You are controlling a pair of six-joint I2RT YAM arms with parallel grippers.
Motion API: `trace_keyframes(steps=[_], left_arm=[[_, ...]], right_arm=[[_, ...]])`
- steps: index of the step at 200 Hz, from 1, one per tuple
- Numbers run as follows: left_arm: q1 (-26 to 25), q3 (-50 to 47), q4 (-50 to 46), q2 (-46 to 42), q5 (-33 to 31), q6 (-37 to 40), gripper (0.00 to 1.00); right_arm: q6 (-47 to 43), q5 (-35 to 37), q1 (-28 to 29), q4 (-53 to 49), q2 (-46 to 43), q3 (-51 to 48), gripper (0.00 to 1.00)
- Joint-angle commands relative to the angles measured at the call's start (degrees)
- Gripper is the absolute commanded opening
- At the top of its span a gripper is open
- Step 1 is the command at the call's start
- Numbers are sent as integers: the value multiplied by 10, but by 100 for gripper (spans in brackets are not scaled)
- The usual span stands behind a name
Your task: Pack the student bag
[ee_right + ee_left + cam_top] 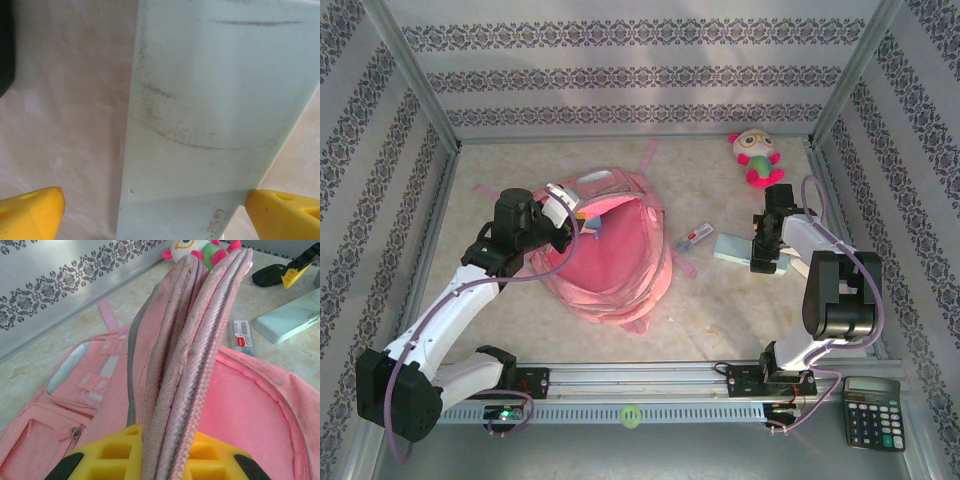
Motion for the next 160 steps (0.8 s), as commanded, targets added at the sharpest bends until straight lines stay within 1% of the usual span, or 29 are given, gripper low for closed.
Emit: trace_keyframes(steps=[1,32,54,72,132,160], left_arm=[[-2,18,54,-2,-6,-10,3],[-2,15,59,-5,-5,-14,3],[-2,15,61,-7,-3,-17,3],[-2,15,63,-8,0,-19,3],[-3,11,70,-12,-2,-21,3],[-2,10,60,-14,-8,-14,3]], right_arm=[[-5,-29,4,4,29,-25,98],[-13,-24,11,-14,-23,-46,98],[-22,-6,13,-29,-68,-53,98],[-26,0,11,-31,-87,-54,98],[-4,-23,23,-17,-42,-37,98],[8,-22,32,-4,-23,-29,98]])
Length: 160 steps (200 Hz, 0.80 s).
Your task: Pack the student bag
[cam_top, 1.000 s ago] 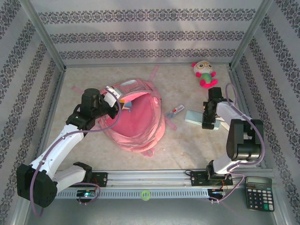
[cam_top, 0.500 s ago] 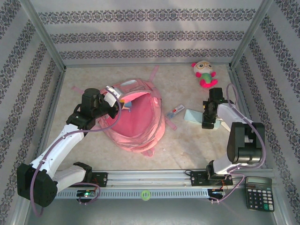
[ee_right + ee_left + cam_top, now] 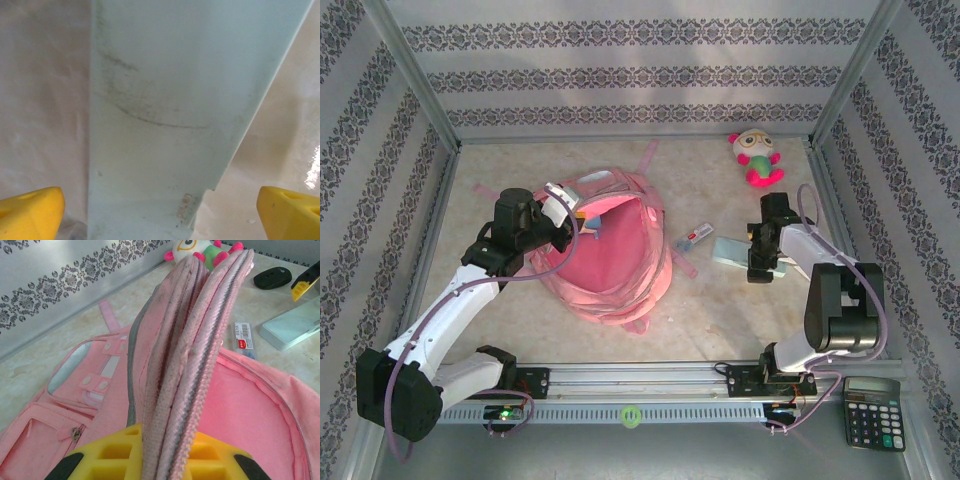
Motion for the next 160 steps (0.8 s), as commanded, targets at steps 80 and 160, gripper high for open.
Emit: trace_keyframes(steps=[80,160], left_arm=[[1,6,50,-18,-12,6,3],[4,7,53,-19,-7,5,3]], right_arm=[[18,-25,9,39,91,40,97],[-10,-25,19,40,62,30,59]])
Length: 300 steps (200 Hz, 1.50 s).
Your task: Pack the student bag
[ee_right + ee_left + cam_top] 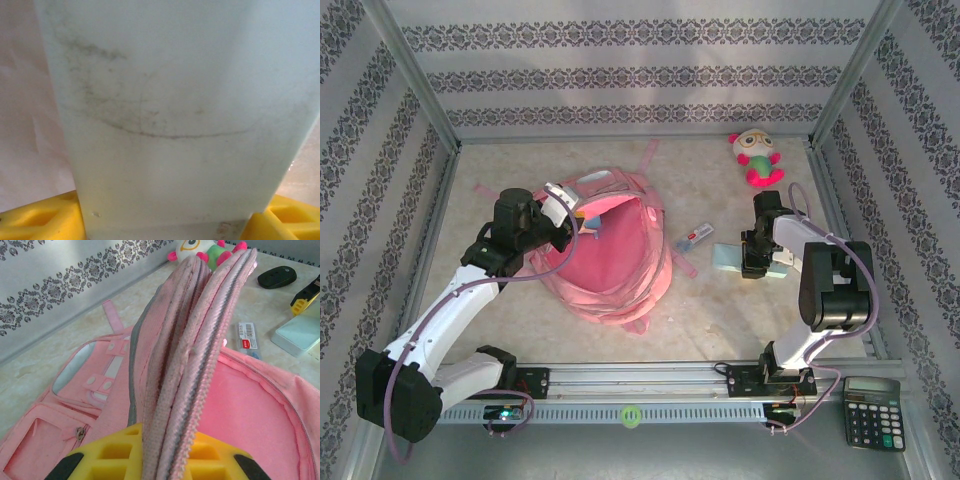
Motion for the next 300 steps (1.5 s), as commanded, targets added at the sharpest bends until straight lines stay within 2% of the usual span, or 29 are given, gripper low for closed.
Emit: trace_keyframes(steps=[1,38,64,103,122,134,155,172,190,204,228,271,300], left_arm=[[3,7,52,-16,2,1,3],[3,10,49,-26,4,-12,3],[4,11,49,-32,4,-27,3],[4,19,48,-33,9,-39,3],[4,24,47,-34,16,-46,3],[4,27,45,-36,17,-51,3],[4,30,42,-37,18,-59,3],[5,33,41,-39,24,-67,3],[4,34,41,-40,32,-76,3],[4,36,42,-42,37,-82,3],[4,41,42,-44,44,-89,3],[4,44,48,-47,61,-104,4],[5,43,55,-47,74,-112,3]], right_arm=[[-21,-1,14,57,-12,-7,59],[-109,45,70,60,-122,1,51],[-242,70,134,122,-209,-5,48],[-543,-9,215,217,-281,-3,45],[-640,-57,232,238,-302,-16,43],[-711,-115,238,254,-309,-23,39],[-873,-208,259,227,-314,-16,38],[-1024,-240,284,182,-314,-6,38],[-1168,-220,315,135,-306,10,37],[-1314,-186,350,86,-289,32,37],[-1461,-107,396,64,-248,63,41],[-1644,-38,461,61,-158,119,42],[-1693,0,480,61,-78,174,43]])
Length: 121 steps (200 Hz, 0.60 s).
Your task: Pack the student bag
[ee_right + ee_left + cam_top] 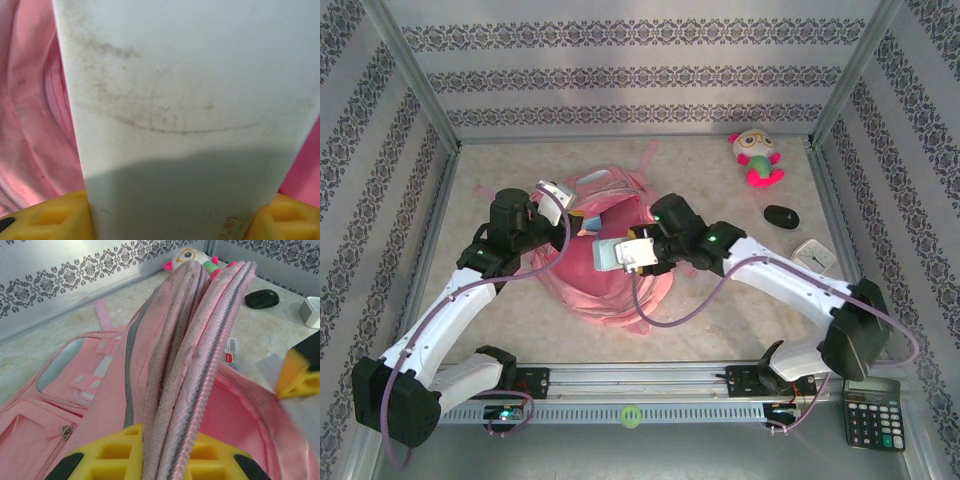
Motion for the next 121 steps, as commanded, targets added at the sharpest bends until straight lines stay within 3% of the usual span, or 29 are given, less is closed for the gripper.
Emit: trace_keyframes(steps=[1,59,121], left_arm=[[5,39,65,-29,51,-34,3],[5,43,59,-32,66,-35,3],[5,39,62,-29,68,-38,3]], right_arm=[[-104,49,12,0,51,53,44],[-169,91,45,-14,181,155,47],[-188,85,64,-18,229,194,57]])
